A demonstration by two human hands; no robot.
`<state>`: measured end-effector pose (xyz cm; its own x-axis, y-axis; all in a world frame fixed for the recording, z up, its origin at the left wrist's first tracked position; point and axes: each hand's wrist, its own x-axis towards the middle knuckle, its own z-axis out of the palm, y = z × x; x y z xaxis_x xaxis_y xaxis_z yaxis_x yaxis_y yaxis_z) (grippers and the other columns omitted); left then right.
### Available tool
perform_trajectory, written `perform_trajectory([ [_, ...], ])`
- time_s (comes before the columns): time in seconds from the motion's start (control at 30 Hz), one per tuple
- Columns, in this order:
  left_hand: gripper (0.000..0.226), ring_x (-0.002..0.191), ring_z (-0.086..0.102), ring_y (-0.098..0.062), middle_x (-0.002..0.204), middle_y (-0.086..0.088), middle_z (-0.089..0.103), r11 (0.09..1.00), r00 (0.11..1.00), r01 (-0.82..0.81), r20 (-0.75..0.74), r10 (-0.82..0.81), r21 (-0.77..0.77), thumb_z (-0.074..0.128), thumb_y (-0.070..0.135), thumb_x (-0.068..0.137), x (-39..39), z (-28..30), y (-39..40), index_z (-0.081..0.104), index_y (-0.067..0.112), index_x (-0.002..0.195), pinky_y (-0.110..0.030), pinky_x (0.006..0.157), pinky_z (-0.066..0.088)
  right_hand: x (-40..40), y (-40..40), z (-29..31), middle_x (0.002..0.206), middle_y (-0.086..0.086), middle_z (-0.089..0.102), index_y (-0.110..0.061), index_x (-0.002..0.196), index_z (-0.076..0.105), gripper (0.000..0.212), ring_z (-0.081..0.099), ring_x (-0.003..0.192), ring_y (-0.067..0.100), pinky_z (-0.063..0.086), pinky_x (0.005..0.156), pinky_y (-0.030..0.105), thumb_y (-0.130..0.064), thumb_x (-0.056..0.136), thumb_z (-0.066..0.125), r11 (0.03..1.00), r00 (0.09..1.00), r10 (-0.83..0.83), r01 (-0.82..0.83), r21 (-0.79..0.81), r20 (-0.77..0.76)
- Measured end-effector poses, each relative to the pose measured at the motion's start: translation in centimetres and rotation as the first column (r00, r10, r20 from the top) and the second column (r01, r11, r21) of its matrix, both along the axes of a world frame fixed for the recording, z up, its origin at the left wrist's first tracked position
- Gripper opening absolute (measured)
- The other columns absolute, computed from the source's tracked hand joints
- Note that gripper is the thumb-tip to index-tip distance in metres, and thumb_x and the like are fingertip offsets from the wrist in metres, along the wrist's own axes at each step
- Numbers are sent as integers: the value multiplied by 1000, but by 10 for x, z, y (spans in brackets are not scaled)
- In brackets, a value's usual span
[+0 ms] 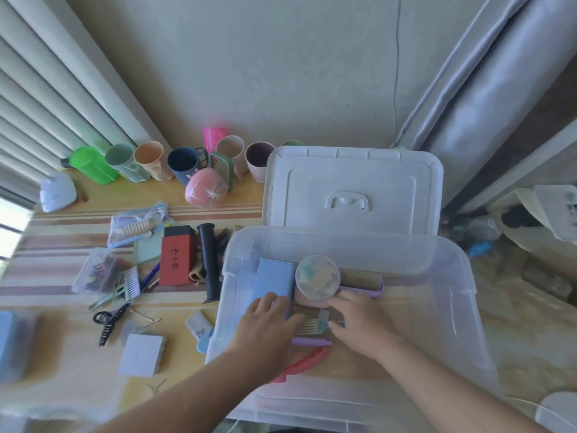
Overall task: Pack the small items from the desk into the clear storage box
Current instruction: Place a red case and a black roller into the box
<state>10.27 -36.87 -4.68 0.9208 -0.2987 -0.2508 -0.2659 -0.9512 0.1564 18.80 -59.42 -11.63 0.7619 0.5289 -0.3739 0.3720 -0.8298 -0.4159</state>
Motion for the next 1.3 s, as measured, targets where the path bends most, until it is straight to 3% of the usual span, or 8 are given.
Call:
perform_trajectory([
  [0.1,29,105,59,-22,111,3,61,945,975,8,212,66,-327,60,42,83,8,33,18,68,33,109,-34,87,50,-13,3,28,119,-10,66,-29,121,70,43,63,112,16,53,87,28,-43,81,62,972,989,-84,55,229,122],
  [0.27,21,106,58,-19,110,4,62,877,862,-192,351,365,-441,73,23,88,21,52,109,73,25,109,-33,93,46,-28,65,80,107,-14,66,-31,106,71,25,66,101,14,54,82,32,-36,82,65,912,968,-122,21,411,222],
  [0.43,47,125,47,-30,135,-1,46,756,773,-603,49,633,-255,69,28,86,27,20,219,58,30,132,-46,101,47,-22,194,116,107,-6,60,-25,116,67,27,59,102,17,51,83,30,-27,89,63,849,956,-26,-134,511,294],
  [0.7,141,153,-5,-41,165,-13,-14,941,919,-323,-204,338,106,39,107,49,59,-56,313,-21,36,155,-56,123,17,-5,346,60,131,6,42,-29,149,31,67,50,111,30,55,81,45,-35,93,67,989,1000,1,-3,-145,-9],
  [0.83,145,151,-16,-45,165,-16,-22,984,962,-135,-222,159,116,58,96,55,81,-79,321,-32,36,151,-59,123,3,-5,361,19,121,9,54,-25,142,34,63,51,114,32,51,71,42,-31,92,72,930,972,-236,225,-292,-4],
  [0.97,144,150,-16,-46,161,-19,-12,992,984,-72,-158,88,104,82,61,58,66,-81,317,-24,40,153,-59,124,7,-4,372,-2,113,7,69,-21,149,33,64,54,112,32,49,77,43,-26,95,68,909,966,-211,249,-335,147],
  [1.17,134,149,1,-46,160,-22,4,972,967,-232,-113,227,-34,77,61,49,16,-53,328,-3,44,156,-59,117,26,-1,375,-19,98,4,75,-22,144,42,58,54,109,32,41,79,45,-26,92,69,905,965,-172,234,-355,197],
  [1.3,127,146,14,-46,158,-21,15,953,953,-300,-50,298,-43,74,65,43,-5,-23,345,19,42,156,-62,110,35,8,376,5,101,3,67,-21,119,50,40,65,94,30,55,70,41,-33,89,73,937,945,-327,327,-120,23],
])
